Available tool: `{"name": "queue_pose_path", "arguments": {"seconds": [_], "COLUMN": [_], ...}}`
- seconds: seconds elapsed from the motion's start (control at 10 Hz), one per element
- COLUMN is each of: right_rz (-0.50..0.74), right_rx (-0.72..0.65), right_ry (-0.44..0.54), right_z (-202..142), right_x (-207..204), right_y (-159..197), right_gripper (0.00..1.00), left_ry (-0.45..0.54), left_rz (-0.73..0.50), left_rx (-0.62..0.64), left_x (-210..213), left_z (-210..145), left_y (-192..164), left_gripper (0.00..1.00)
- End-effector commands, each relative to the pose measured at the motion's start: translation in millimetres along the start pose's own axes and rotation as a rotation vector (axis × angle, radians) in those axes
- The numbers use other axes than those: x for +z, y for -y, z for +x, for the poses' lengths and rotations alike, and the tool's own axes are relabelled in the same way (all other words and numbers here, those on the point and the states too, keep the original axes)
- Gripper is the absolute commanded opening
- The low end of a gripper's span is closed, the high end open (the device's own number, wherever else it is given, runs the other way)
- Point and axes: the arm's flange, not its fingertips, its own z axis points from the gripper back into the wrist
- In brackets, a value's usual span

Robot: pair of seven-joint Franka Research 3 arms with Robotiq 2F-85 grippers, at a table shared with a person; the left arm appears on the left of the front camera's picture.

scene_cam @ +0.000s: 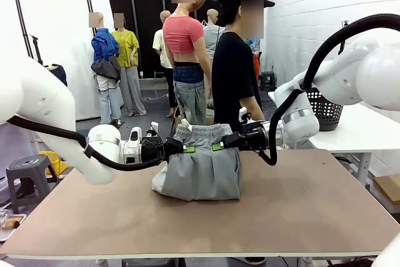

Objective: Fold the training pants.
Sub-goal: Fold the Training pants in half.

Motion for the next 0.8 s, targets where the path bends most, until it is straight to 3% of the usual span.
{"name": "queue_pose_path", "arguments": {"seconds": [0.0, 0.2, 0.3, 0.4, 0.7], "right_rz": [-0.092, -0.164, -0.04, -0.04, -0.038], "right_rx": [-0.091, -0.059, -0.064, -0.064, -0.059], "right_ry": [0.016, -0.028, 0.011, 0.011, 0.002], "right_z": [8.8, 15.2, 6.9, 6.9, 13.0], "right_x": [40.2, 36.8, -1.8, -1.8, -15.0], "right_y": [34.4, 45.8, 29.8, 29.8, 31.2], "right_gripper": [0.0, 0.0, 0.0, 0.0, 0.0], "left_ry": [0.114, 0.132, 0.132, 0.03, 0.025], "left_rz": [0.094, 0.142, 0.141, 0.06, 0.073], "left_rx": [0.042, -0.003, -0.052, 0.02, 0.002], "left_x": [38.8, 48.7, 47.2, 1.0, 1.1], "left_z": [28.4, 32.6, 25.4, 16.9, 15.5], "left_y": [-24.7, -26.6, -14.6, -24.3, -22.5], "left_gripper": [0.0, 0.0, 0.0, 0.0, 0.0]}}
